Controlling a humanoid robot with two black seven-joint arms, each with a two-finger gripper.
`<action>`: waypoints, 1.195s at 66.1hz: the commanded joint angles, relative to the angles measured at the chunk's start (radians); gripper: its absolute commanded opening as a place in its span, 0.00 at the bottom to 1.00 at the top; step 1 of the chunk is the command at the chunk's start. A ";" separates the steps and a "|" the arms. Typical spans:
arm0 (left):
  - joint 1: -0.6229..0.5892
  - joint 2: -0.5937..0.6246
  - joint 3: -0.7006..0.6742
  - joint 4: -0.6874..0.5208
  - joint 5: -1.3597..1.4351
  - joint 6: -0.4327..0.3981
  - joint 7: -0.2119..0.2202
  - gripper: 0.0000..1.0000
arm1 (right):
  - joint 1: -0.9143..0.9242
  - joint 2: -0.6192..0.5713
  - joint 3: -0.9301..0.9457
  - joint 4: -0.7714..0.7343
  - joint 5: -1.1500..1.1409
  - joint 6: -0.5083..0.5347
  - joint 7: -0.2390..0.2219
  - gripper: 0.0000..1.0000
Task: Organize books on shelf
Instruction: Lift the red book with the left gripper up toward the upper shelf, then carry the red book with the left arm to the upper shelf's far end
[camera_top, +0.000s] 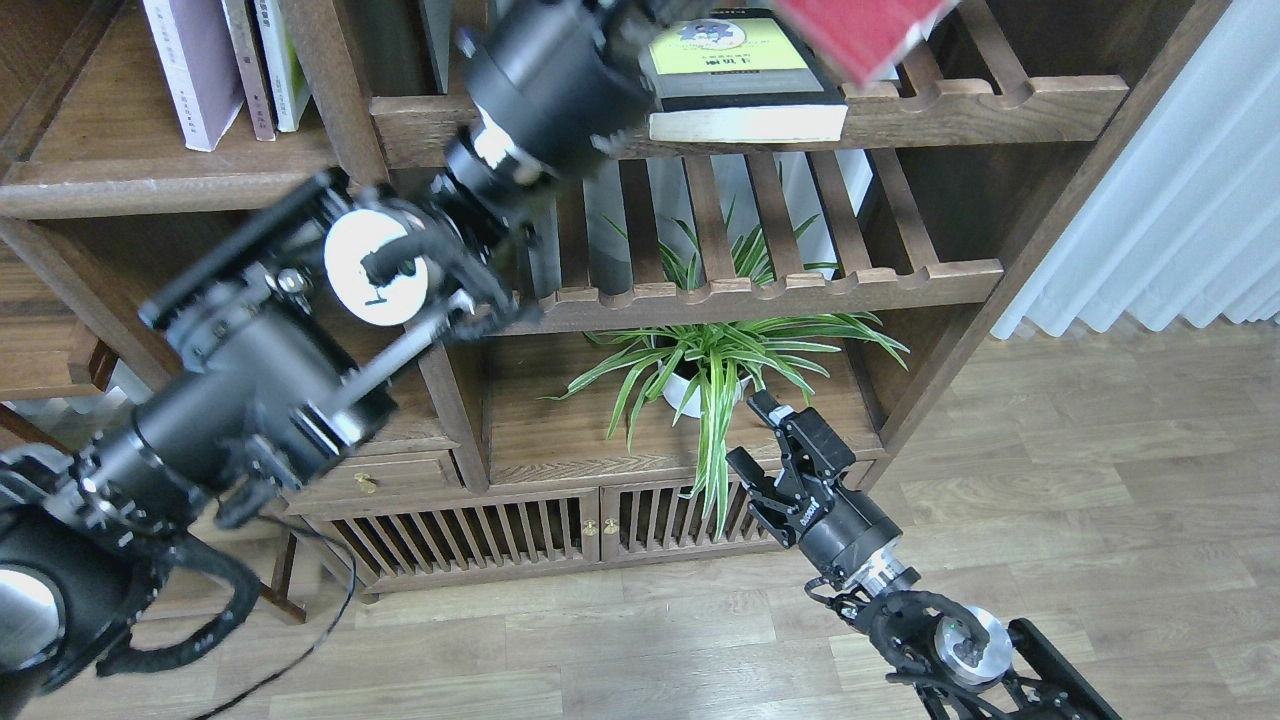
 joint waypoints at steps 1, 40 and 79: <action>-0.022 0.000 -0.064 0.000 0.000 0.000 0.011 0.10 | 0.000 0.000 0.000 0.000 0.000 0.000 0.000 0.99; -0.076 0.181 -0.172 0.000 0.001 0.000 0.014 0.09 | 0.017 0.006 -0.015 -0.006 -0.008 0.000 0.000 0.99; -0.110 0.564 -0.268 0.000 -0.003 0.000 0.020 0.10 | 0.037 0.012 -0.029 -0.015 -0.023 -0.011 0.000 0.99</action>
